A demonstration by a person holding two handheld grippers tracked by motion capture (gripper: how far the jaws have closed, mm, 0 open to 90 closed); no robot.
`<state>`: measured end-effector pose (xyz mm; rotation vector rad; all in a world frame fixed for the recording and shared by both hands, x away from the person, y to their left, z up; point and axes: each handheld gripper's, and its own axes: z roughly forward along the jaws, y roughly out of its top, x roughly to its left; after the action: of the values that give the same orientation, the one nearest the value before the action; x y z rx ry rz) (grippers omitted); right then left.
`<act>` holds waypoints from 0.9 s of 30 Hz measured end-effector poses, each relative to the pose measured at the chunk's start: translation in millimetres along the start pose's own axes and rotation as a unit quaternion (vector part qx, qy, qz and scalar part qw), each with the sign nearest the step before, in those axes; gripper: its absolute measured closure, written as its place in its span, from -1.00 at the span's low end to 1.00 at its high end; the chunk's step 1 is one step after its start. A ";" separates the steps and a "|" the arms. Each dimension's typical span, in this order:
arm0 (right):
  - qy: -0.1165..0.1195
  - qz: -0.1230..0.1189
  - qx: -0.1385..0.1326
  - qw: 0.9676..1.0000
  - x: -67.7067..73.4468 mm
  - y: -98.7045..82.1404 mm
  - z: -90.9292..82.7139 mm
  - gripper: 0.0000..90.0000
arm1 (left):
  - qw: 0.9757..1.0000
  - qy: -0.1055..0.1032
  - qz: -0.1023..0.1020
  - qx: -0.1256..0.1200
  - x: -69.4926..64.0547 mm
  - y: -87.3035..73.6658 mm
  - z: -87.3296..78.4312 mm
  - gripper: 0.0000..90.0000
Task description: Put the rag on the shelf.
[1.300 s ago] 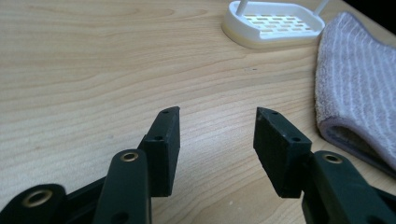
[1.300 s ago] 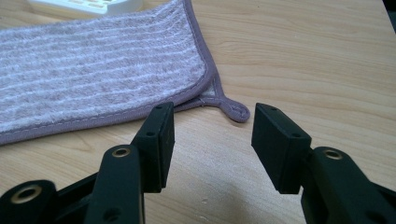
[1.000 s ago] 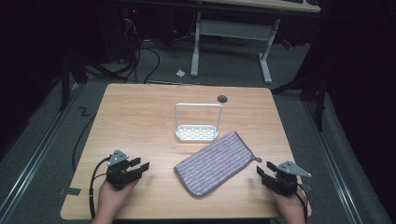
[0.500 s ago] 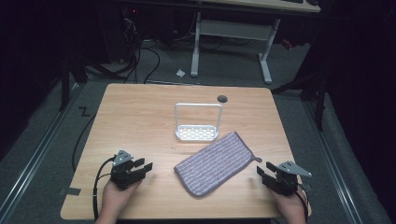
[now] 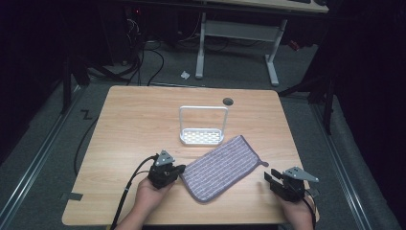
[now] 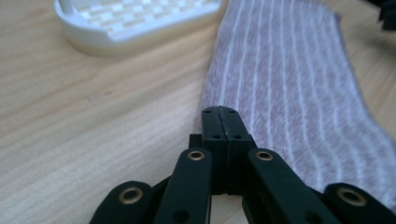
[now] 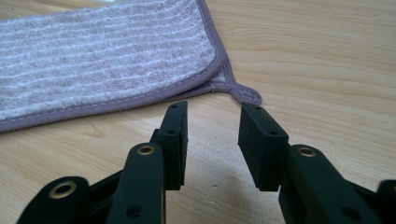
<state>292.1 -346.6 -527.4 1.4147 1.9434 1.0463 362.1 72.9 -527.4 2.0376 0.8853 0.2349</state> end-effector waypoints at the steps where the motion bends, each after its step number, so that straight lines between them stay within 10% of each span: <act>1: 0.000 -0.002 0.001 1.000 -0.2 -0.2 -0.1 0.42 | 1.000 0.000 0.005 0.007 -1.0 -1.3 2.1 1.00; 9: -0.002 -0.003 -0.003 1.000 -0.1 -1.4 -5.1 0.47 | 0.997 -0.048 0.034 0.040 -21.4 -16.7 0.2 1.00; 20: 0.008 -0.007 0.003 1.000 2.7 1.0 2.4 0.52 | 0.987 -0.123 0.089 0.058 -64.4 -22.2 -2.4 0.83; 27: 0.003 -0.017 -0.008 1.000 3.2 3.2 -2.6 0.58 | 0.994 -0.086 0.054 0.029 -47.3 8.8 17.7 0.85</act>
<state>290.9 -343.9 -523.2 1.3670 1.9531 1.0491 340.3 26.7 -523.6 2.1257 0.6834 0.0924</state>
